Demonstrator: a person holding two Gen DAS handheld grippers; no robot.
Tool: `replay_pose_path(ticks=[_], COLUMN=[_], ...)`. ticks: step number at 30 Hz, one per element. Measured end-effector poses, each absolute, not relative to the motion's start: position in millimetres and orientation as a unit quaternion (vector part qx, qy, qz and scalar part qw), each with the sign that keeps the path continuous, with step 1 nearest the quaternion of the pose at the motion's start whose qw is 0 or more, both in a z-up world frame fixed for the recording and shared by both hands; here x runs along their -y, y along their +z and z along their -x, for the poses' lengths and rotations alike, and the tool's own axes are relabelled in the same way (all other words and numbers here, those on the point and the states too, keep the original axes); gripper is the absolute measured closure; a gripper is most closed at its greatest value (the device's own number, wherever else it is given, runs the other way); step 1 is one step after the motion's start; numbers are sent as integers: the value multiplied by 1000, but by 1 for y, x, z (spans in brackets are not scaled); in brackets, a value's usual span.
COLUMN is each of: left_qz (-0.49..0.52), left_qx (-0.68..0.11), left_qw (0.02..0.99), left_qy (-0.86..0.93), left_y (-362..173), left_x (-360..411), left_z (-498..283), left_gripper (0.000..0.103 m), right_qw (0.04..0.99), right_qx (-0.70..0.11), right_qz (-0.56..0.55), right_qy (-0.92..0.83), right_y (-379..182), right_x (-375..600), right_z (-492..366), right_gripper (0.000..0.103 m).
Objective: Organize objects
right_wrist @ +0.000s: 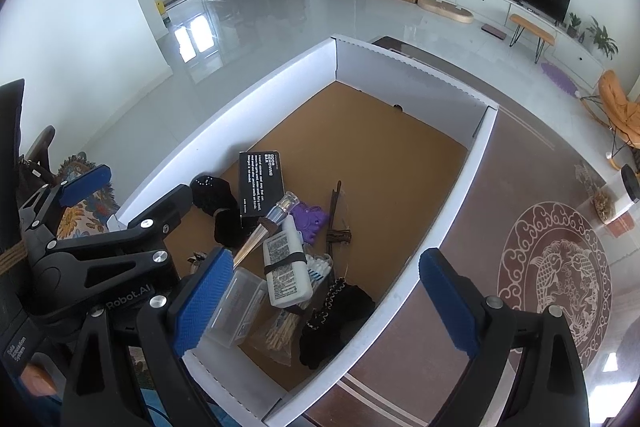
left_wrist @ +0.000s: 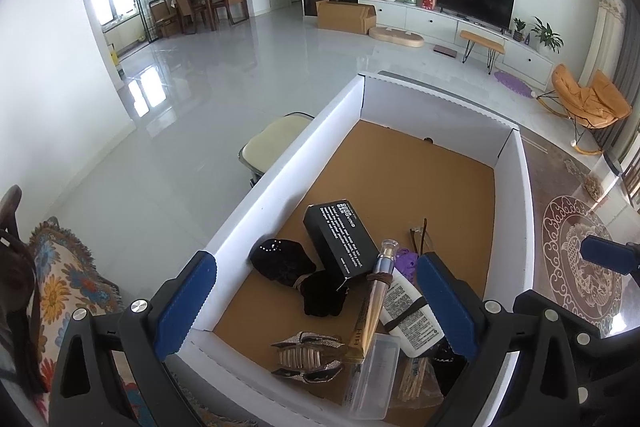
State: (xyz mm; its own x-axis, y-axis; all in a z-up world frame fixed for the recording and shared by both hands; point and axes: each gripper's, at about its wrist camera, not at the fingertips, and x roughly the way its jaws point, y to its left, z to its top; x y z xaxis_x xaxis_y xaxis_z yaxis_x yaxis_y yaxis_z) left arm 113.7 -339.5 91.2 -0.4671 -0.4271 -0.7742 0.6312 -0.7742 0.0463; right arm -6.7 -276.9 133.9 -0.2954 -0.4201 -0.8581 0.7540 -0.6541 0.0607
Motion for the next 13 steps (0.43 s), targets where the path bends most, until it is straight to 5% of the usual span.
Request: replay_pose_path(ticks=[13], left_qz=[-398], left_qx=[-121], left_qw=[318], left_qy=[-852], left_y=[93], left_x=[337], left_z=[-117], left_gripper=[1], right_qw=[373], right_qx=[-181], right_qz=[-461], right_qy=[-785], right_y=[134], right_x=[276], right_z=[8], right_gripper=[9])
